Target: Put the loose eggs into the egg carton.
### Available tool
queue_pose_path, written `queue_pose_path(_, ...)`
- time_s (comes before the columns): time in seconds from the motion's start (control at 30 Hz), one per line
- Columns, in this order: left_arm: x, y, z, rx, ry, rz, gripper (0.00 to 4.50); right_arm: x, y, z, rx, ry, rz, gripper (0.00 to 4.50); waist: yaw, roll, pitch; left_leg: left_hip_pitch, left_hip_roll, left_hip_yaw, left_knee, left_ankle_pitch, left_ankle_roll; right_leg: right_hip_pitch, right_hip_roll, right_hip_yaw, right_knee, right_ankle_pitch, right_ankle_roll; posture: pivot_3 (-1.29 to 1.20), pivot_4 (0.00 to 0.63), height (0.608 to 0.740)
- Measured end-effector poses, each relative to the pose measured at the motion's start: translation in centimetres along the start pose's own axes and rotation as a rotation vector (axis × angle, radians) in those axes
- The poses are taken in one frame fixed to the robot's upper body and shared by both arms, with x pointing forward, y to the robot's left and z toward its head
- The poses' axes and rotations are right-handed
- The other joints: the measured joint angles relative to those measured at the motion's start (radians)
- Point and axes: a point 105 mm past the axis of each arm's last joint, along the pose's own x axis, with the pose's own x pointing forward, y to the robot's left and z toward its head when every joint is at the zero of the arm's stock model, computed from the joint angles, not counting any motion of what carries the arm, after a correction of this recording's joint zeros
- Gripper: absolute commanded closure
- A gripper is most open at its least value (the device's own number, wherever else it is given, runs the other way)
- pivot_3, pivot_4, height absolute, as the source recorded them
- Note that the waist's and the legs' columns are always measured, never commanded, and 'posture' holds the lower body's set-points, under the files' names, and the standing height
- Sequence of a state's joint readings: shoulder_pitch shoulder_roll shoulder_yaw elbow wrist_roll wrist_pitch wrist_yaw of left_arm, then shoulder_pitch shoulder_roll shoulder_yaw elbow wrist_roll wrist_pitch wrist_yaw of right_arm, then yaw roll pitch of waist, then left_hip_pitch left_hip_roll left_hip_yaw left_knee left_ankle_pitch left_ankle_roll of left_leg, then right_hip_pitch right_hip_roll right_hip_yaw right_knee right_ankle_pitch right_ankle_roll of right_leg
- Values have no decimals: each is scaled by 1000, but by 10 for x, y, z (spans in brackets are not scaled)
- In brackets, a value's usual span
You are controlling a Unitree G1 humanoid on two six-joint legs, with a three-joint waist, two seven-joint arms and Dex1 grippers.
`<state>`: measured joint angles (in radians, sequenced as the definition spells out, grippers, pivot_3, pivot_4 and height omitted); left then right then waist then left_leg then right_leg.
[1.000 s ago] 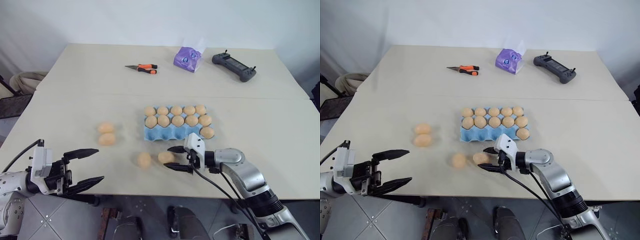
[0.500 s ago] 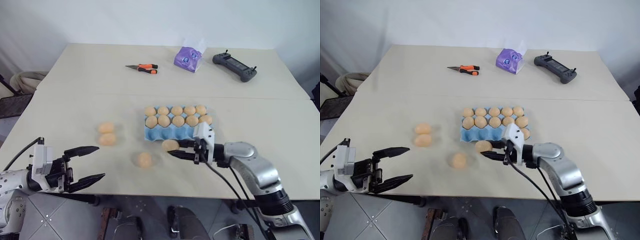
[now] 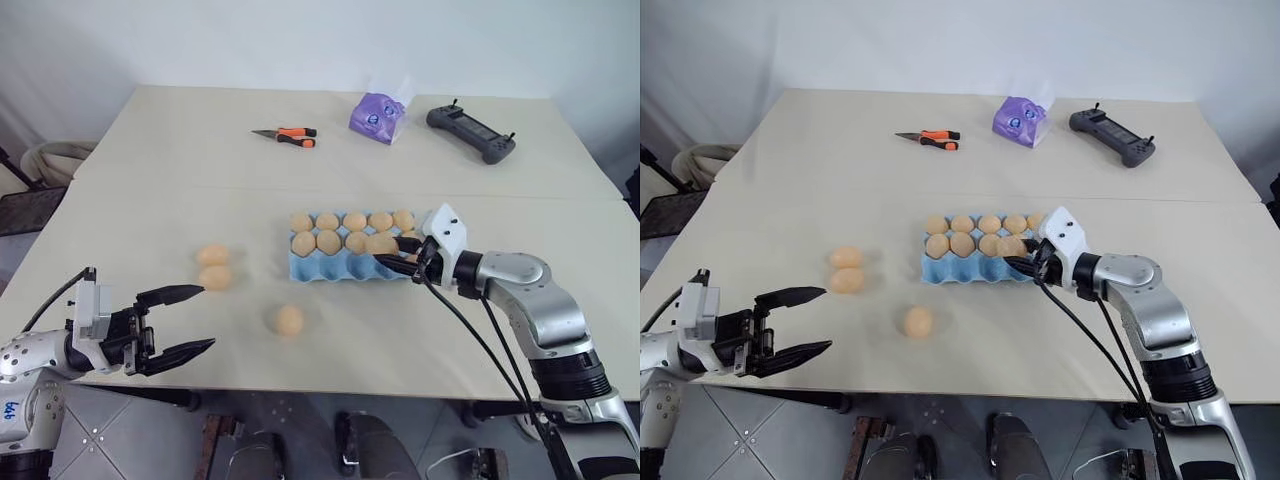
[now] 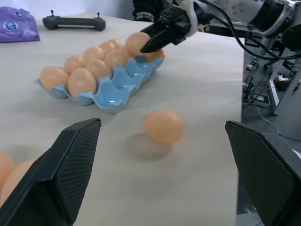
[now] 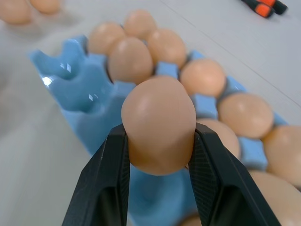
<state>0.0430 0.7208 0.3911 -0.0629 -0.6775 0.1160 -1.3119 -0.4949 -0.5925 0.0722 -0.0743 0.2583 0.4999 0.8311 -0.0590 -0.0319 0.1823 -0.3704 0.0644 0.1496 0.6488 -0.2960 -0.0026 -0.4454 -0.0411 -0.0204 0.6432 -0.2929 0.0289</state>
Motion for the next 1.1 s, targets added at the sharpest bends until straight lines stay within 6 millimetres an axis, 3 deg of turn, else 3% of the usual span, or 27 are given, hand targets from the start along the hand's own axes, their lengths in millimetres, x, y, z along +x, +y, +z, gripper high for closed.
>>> queue_pose_path(0.3,0,7,3,18,-14,14,0,-4,3,2,-17,10,41,2947,1,0,0,0,0,0,0,0,0,0,0,0,1,0,0,0,150,740)
queue_pose_path(0.33,-1,7,2,15,-15,18,0,-4,3,2,-16,11,41,2442,1,0,0,0,0,0,0,0,0,0,0,0,1,0,0,0,150,740)
queue_pose_path(0.37,-1,7,2,15,-15,19,0,-4,3,2,-14,12,41,2250,1,0,0,0,0,0,0,0,0,0,0,0,0,0,0,0,150,740)
queue_pose_path(0.57,-1,8,4,32,-20,20,0,-4,4,1,-10,19,45,78,2,0,0,0,0,0,0,0,0,0,0,0,0,0,0,0,150,740)
queue_pose_path(0.87,-3,13,1,29,-19,38,0,-12,7,5,-18,14,75,35,3,0,0,0,0,0,0,0,0,0,0,0,0,0,0,0,150,740)
queue_pose_path(1.1,-6,19,-1,30,-22,60,0,-54,26,38,43,-188,250,35,8,0,0,0,0,-1,-1,0,0,0,0,-1,-1,0,1,0,150,740)
